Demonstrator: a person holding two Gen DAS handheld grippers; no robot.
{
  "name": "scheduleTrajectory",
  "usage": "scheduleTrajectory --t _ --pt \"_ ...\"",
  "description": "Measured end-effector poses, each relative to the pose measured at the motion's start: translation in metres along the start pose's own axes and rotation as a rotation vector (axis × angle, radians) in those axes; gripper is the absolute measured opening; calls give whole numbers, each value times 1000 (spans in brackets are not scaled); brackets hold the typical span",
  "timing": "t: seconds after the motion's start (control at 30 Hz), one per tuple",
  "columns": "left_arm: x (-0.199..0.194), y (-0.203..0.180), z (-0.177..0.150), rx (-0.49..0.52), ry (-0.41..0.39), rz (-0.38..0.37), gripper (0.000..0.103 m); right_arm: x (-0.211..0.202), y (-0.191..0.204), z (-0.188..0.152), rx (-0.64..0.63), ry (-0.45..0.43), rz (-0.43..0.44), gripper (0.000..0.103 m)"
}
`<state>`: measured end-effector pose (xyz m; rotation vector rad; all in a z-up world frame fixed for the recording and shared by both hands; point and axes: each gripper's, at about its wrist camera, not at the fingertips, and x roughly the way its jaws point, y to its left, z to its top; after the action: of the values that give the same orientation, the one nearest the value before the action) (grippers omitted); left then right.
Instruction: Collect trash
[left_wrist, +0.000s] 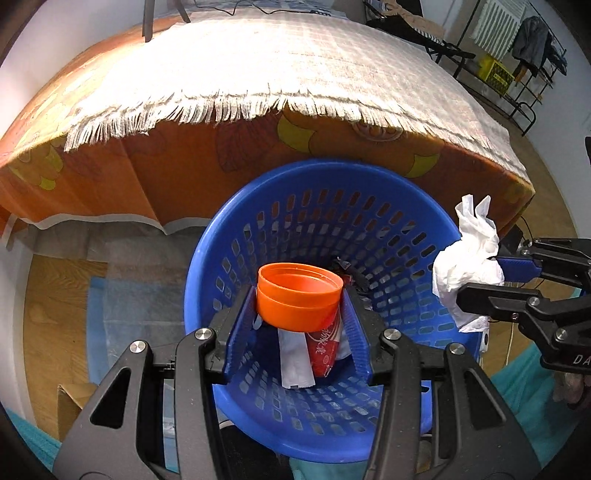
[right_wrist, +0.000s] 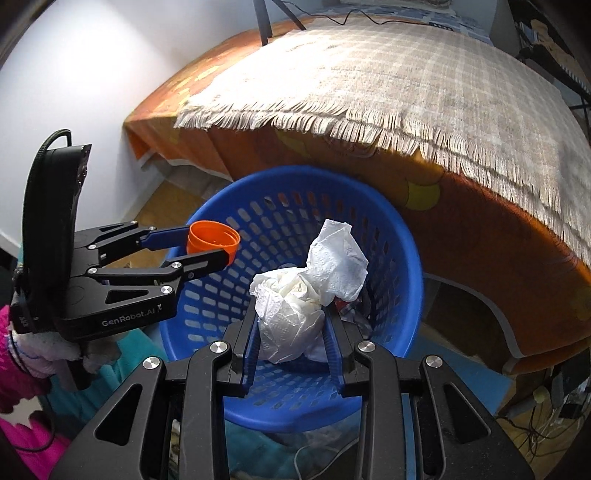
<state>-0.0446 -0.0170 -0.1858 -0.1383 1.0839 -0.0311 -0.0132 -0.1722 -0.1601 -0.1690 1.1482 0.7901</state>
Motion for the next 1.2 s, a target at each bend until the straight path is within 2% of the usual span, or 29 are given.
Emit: scheduleTrajectory --t 0.2,0.37,0.5,0.73,0.8,0.87,1.2 --pt "1 -1 1 -4 -5 10 48 3 -2 1 9 3 -11 33" --pt "3 2 2 -15 -4 18 48 4 -3 1 14 12 -20 41" --pt "1 3 3 -12 -15 27 62 5 -4 1 12 14 -34 46" --pt "-1 3 4 -13 -20 37 63 5 -9 2 31 29 -57 48" --pt "-1 4 4 -16 -22 41 70 5 -10 2 34 29 -65 52" --pt "-3 5 5 -20 -30 45 71 3 -10 2 33 23 -75 56" --pt "-7 7 7 -33 -42 45 75 -4 -13 6 53 11 -122 57"
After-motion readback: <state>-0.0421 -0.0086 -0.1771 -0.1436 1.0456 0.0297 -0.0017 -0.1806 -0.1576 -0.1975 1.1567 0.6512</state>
